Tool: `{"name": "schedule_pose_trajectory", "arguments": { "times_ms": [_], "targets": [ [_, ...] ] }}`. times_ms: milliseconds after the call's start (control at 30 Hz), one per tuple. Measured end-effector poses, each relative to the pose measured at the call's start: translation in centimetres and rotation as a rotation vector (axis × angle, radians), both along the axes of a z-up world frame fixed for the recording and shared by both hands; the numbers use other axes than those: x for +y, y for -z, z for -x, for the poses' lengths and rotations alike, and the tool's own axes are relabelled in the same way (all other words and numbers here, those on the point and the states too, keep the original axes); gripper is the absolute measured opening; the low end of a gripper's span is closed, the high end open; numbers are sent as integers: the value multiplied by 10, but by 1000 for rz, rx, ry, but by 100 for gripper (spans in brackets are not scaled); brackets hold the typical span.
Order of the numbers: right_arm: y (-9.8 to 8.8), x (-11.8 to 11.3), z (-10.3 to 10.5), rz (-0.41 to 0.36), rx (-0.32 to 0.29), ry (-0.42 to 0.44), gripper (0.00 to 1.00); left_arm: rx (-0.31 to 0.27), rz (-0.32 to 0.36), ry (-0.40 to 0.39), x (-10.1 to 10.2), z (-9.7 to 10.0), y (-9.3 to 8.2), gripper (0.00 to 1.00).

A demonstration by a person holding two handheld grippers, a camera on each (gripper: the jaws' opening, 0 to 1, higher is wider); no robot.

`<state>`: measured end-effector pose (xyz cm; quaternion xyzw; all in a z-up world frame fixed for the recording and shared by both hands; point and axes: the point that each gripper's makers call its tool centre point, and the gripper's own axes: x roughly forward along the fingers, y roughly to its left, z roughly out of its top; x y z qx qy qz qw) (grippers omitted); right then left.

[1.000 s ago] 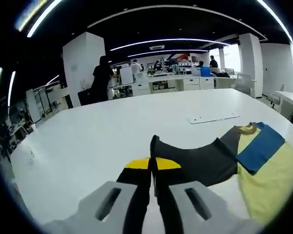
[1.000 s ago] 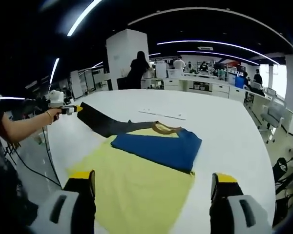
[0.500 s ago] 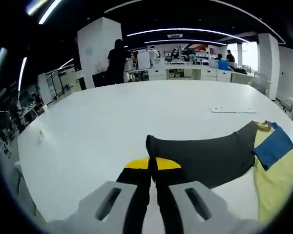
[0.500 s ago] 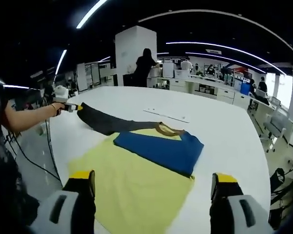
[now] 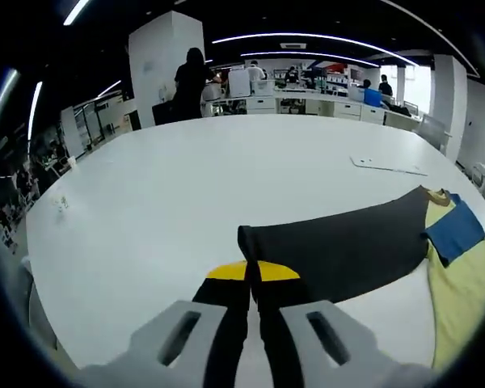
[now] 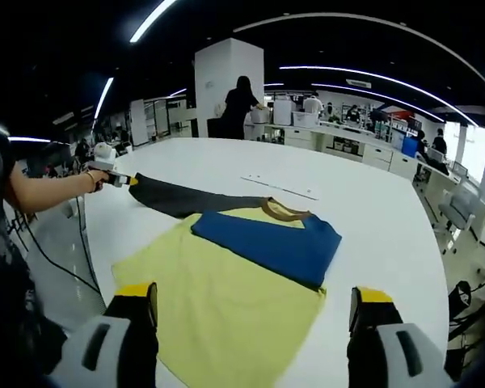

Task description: Fold the garment on the visible template until the final outline fits inside the template.

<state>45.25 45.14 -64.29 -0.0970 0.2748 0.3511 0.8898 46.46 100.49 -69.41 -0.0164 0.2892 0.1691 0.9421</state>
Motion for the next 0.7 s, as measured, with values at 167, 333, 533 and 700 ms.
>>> {"name": "schedule_pose_trajectory", "arguments": {
  "times_ms": [167, 333, 533, 700],
  "targets": [
    [-4, 1, 1, 4, -20, -6, 100, 4, 15, -4, -1, -2, 0, 0],
    [-5, 0, 3, -3, -22, -1, 100, 38, 24, -17, -5, -3, 2, 0],
    [-4, 1, 8, -4, -21, 2, 100, 55, 49, -32, -15, -6, 0, 0],
    [-4, 5, 11, -7, -21, -7, 100, 48, 36, 25, -33, -17, -10, 0]
  ]
}}
